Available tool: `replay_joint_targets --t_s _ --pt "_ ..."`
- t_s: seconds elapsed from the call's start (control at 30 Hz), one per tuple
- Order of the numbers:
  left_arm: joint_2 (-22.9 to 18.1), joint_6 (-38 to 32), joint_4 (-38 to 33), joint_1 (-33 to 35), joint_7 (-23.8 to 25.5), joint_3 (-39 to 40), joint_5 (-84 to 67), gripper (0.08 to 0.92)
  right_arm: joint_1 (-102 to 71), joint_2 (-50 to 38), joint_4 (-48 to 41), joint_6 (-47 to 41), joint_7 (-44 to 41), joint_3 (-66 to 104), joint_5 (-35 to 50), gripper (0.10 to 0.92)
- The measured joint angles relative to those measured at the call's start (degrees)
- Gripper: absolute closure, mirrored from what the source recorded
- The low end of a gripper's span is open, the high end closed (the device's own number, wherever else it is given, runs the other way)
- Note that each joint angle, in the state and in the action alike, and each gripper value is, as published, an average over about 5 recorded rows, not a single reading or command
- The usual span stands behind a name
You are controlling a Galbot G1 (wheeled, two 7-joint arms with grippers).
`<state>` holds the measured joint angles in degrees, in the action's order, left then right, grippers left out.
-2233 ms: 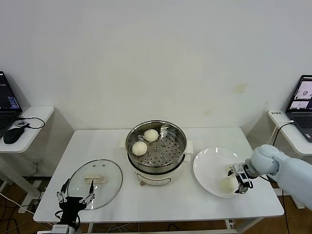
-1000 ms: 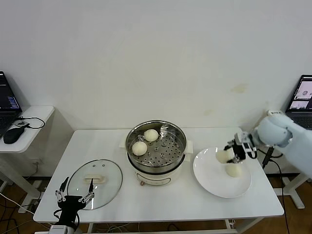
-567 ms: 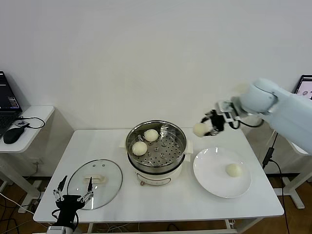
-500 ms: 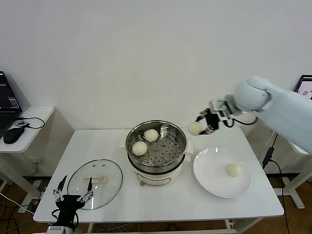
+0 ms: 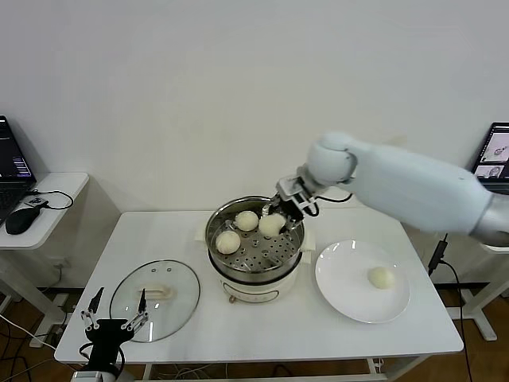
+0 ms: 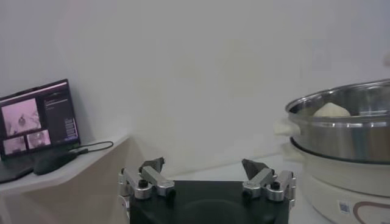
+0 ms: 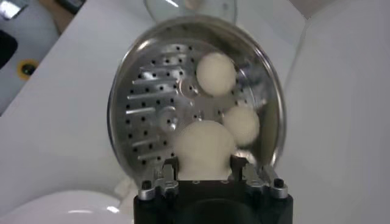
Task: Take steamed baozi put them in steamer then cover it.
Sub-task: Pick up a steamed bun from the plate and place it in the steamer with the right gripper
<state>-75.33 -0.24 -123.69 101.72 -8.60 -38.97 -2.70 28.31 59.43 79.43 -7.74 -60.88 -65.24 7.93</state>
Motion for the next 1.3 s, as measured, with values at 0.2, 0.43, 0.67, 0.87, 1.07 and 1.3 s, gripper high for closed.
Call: replay_joint_targets --t_s 0.2,0.43,0.67,0.87,1.07,1.3 --pt "-0.32 -0.06 0.58 -0.41 -0.14 0.09 -0.03 0.177 -0.65 3.76 -1.82 6.20 0.30 -2.42 -3.01 0.482" --pt "-0.46 -0.28 1.09 -0.64 -0.36 0.19 -0.32 0.177 -0.99 6.88 -3.51 12.87 0.82 -4.50 -7.28 0.477" --pt "-0.38 -0.60 1.60 -0.73 -0.54 0.17 -0.59 0.177 -1.19 8.27 -3.87 16.55 0.34 -5.95 -9.25 0.474" --pt "-0.33 -0.73 2.02 -0.99 -0.62 0.34 -0.68 0.177 -1.63 8.58 -3.97 18.06 -0.19 -6.96 -10.13 0.439" --pt "-0.21 -0.75 2.27 -1.17 -0.65 0.40 -0.82 0.177 -1.62 8.41 -3.67 18.67 0.04 -7.16 -10.19 0.295" --pt "-0.09 -0.74 2.15 -1.19 -0.66 0.32 -0.85 0.177 -0.44 7.19 -3.07 18.25 0.14 -6.00 -9.17 0.206"
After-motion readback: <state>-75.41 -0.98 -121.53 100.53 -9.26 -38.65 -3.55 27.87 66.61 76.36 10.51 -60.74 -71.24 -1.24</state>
